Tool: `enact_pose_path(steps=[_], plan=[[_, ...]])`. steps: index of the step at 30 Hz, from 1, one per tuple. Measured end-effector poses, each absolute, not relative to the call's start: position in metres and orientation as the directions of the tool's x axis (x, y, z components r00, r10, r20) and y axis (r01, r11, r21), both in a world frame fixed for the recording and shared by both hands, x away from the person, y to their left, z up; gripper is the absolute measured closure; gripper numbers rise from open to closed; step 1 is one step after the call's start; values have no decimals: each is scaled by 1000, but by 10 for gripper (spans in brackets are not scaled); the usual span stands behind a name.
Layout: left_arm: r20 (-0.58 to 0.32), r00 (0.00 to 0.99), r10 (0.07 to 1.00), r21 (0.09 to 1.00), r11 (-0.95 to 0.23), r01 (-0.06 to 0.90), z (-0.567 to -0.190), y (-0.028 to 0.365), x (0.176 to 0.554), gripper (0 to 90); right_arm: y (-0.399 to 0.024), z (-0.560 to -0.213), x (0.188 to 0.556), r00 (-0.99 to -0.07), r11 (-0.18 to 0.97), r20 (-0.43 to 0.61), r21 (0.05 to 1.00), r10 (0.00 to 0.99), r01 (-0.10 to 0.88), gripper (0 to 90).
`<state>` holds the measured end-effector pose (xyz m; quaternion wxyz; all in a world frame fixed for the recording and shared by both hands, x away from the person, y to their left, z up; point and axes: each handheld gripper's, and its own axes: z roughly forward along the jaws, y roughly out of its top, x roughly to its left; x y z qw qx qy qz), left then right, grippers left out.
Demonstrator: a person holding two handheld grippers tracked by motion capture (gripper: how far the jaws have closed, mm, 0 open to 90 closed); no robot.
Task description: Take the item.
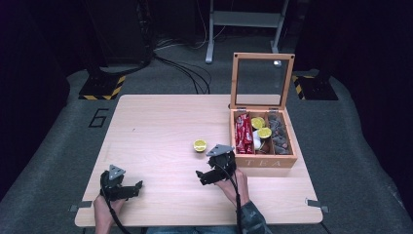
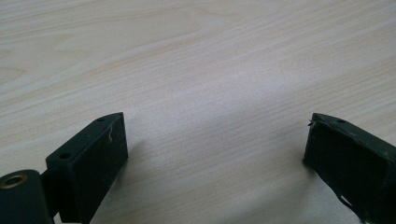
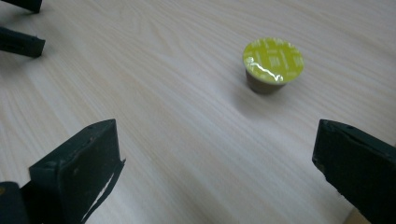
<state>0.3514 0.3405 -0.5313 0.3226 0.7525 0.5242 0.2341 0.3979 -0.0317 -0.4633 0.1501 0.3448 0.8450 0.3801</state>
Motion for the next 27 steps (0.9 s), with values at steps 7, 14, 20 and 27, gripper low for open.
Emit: enact_pose_path(steps=[7,14,20,27], plan=[[12,340,940,731,-241,638,-531,340,351,56,-57,-474,376,-684,459,3,739,729,493,3],[13,339,941,731,-240,638,-531,340,352,56,-90,-488,359,-621,418,15,727,784,545,4],[14,339,941,731,-241,639,-531,340,352,57,-125,-499,347,-550,367,13,732,835,574,8],[15,340,940,730,-242,639,-531,340,352,56,-166,-511,340,-451,301,14,725,893,619,8]])
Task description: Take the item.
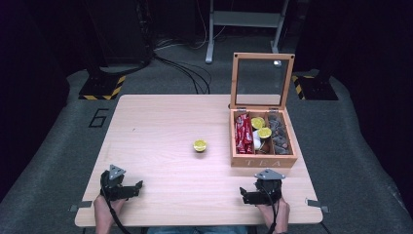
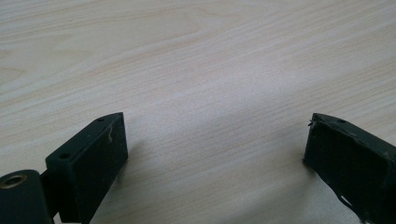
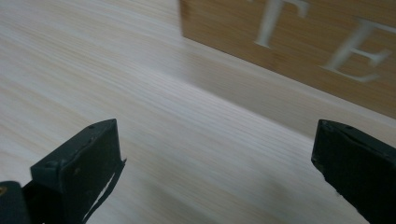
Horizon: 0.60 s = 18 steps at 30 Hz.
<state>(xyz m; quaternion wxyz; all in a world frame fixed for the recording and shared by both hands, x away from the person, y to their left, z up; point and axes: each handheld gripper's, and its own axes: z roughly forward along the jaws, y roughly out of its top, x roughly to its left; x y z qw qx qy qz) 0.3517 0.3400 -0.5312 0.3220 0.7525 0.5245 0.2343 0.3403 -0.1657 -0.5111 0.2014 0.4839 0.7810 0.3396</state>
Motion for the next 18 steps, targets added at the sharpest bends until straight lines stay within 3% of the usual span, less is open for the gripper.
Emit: enact_pose_path(steps=[9,18], plan=[[15,338,941,729,-241,641,-531,339,352,56,-216,-525,343,-311,197,21,732,950,652,14],[14,339,941,729,-241,641,-531,339,352,57,-229,-530,349,-271,186,0,729,962,659,29]])
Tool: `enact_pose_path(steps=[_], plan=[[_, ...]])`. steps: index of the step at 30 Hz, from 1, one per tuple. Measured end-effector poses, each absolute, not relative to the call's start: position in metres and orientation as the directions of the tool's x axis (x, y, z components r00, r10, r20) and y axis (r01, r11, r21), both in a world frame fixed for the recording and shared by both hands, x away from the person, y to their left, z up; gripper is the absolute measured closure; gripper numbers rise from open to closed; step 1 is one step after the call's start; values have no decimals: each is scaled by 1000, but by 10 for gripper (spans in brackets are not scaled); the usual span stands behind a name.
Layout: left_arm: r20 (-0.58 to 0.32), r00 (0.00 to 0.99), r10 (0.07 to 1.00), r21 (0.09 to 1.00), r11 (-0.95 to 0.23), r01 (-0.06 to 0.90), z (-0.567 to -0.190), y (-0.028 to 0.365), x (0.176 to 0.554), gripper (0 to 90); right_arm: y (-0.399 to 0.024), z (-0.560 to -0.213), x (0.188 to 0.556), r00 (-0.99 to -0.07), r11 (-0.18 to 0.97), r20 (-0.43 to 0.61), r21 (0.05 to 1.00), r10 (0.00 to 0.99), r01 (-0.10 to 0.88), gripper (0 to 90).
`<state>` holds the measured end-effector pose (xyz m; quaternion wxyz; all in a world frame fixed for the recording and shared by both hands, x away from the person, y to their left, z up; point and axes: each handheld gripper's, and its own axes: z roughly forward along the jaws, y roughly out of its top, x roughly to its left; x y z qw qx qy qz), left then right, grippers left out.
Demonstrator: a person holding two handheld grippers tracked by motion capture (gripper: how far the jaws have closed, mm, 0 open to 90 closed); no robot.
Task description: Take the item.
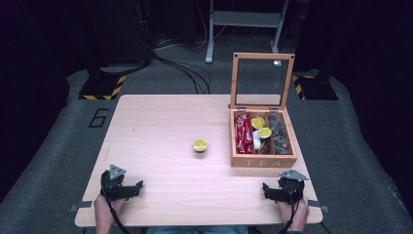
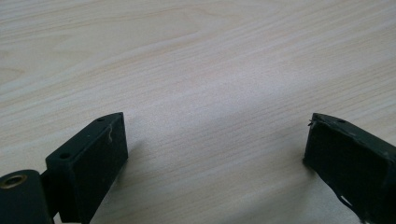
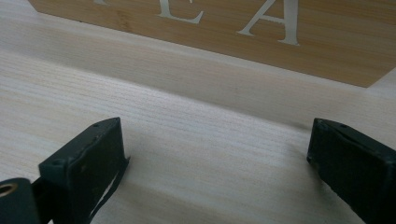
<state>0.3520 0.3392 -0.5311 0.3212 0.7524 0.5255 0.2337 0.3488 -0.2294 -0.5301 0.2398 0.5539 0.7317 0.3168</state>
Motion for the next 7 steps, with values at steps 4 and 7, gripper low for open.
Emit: enact_pose_path(steps=[4,7], plan=[[14,338,941,729,-241,641,-531,339,352,57,-231,-530,351,-267,185,2,717,964,672,0],[13,338,941,729,-240,641,-531,339,352,56,-231,-530,351,-266,181,7,717,964,673,0]])
